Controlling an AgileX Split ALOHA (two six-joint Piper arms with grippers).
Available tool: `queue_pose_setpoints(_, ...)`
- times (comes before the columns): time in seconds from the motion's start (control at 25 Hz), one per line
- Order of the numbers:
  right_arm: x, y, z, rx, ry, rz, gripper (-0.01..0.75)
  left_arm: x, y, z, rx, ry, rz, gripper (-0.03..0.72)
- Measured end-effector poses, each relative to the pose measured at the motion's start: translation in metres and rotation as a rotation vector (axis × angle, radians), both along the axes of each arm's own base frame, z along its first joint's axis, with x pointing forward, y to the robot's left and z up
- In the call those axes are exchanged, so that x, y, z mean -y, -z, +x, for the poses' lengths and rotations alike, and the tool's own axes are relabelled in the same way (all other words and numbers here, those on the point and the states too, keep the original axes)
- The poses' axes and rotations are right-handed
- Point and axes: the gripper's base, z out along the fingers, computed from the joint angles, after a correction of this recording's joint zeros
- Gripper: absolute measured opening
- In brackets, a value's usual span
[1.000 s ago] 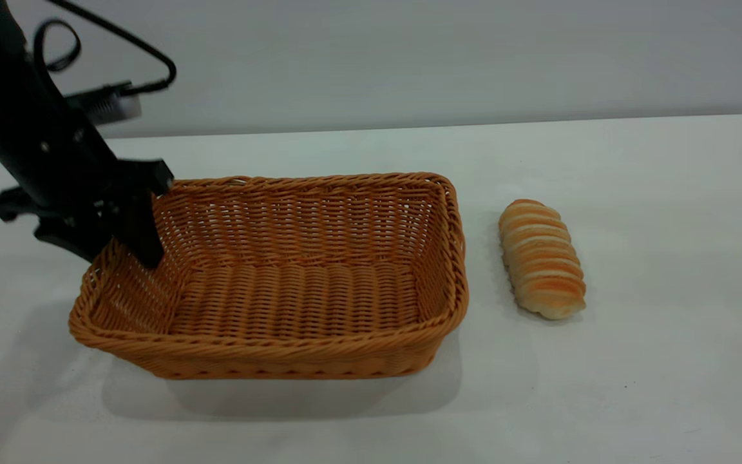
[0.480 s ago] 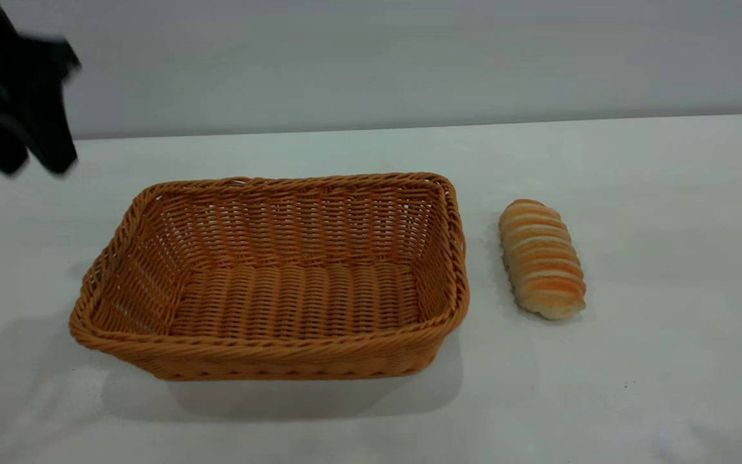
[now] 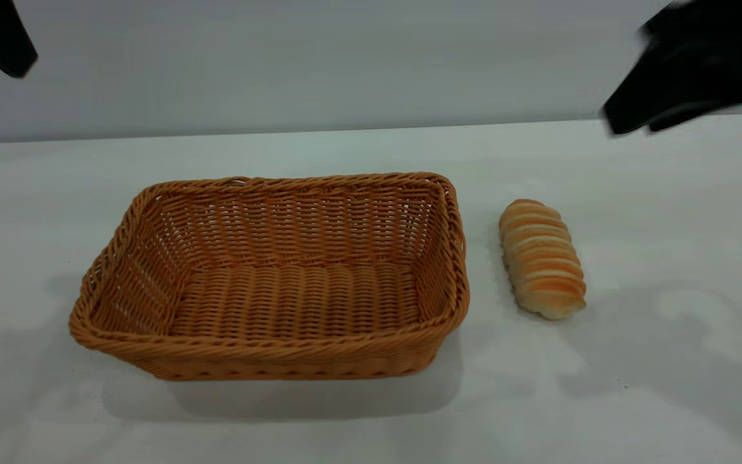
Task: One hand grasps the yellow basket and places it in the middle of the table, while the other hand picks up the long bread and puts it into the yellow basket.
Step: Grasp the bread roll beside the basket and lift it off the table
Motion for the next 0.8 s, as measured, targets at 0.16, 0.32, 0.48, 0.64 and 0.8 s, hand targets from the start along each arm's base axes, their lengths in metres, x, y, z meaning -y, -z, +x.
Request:
queue_pose_setpoints(0.16, -0.003, 0.041, 0.034, -0.059, 0.034, -0.032, 0.375, 0.002, -0.003, -0.002, -0.005, -0.020, -0.028, 0.471)
queue_pose_setpoints(0.32, -0.006, 0.073, 0.059, -0.096, 0.041, -0.050, 0.375, 0.005, -0.003, -0.003, -0.022, -0.031, -0.070, 0.471)
queue_pose_setpoints(0.48, -0.009, 0.094, 0.074, -0.117, 0.039, -0.059, 0.375, 0.007, -0.003, -0.004, -0.030, -0.035, -0.093, 0.471)
queue_pose_setpoints(0.64, -0.010, 0.118, 0.082, -0.151, 0.042, -0.070, 0.375, 0.007, -0.003, -0.005, -0.039, -0.035, -0.100, 0.471)
queue_pose_setpoints(0.8, -0.011, 0.144, 0.086, -0.206, 0.076, -0.048, 0.366, 0.007, -0.003, -0.005, -0.045, -0.034, -0.100, 0.471)
